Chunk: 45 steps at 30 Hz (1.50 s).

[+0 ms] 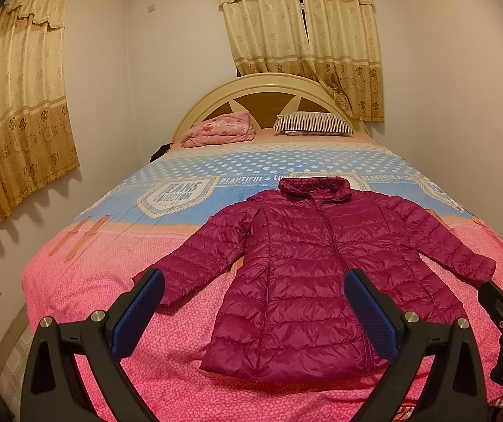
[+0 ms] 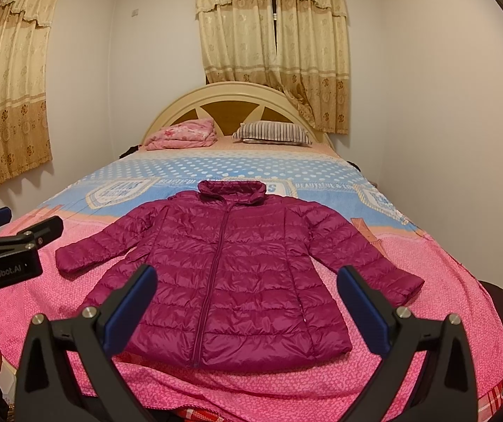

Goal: Fold large clothes

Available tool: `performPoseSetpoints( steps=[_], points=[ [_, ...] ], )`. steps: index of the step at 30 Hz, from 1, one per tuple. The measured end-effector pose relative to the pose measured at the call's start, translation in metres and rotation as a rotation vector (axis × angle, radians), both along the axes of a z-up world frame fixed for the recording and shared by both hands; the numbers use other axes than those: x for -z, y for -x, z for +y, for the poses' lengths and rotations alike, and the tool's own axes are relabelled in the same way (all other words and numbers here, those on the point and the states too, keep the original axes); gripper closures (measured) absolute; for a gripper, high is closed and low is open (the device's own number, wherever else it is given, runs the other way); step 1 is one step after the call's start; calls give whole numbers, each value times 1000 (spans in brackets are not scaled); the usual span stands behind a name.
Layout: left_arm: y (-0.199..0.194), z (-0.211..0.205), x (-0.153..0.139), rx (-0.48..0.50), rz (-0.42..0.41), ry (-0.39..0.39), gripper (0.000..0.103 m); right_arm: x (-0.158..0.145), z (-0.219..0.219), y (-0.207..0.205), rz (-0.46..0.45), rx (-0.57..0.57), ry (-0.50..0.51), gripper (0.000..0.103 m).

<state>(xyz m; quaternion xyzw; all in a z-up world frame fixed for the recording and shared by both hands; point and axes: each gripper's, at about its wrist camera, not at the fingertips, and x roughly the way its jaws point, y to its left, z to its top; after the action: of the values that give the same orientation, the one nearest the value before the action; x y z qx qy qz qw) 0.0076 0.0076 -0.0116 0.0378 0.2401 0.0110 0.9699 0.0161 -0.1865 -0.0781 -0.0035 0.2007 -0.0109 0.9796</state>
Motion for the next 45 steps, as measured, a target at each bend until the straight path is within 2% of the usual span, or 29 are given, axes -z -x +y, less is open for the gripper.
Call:
performPoseSetpoints(
  steps=[22, 33, 36, 39, 42, 45],
  points=[
    [-3, 1, 1, -2, 11, -2, 1, 6, 0, 0, 15, -3, -4, 0],
    [-17, -1, 14, -1, 7, -18, 1, 10, -6, -11, 35, -15, -15, 0],
    [-30, 0, 25, -21, 24, -43, 1, 22, -24, -27, 73, -1, -44, 0],
    [-49, 3, 38, -38, 53, -51, 1, 44, -57, -49, 130, 93, -65, 0],
    [-72, 4, 55, -48, 86, -65, 1, 66, -86, -65, 184, 163, -104, 7],
    [-96, 6, 71, -49, 122, -48, 1, 90, -117, -79, 250, 226, -165, 10]
  ],
)
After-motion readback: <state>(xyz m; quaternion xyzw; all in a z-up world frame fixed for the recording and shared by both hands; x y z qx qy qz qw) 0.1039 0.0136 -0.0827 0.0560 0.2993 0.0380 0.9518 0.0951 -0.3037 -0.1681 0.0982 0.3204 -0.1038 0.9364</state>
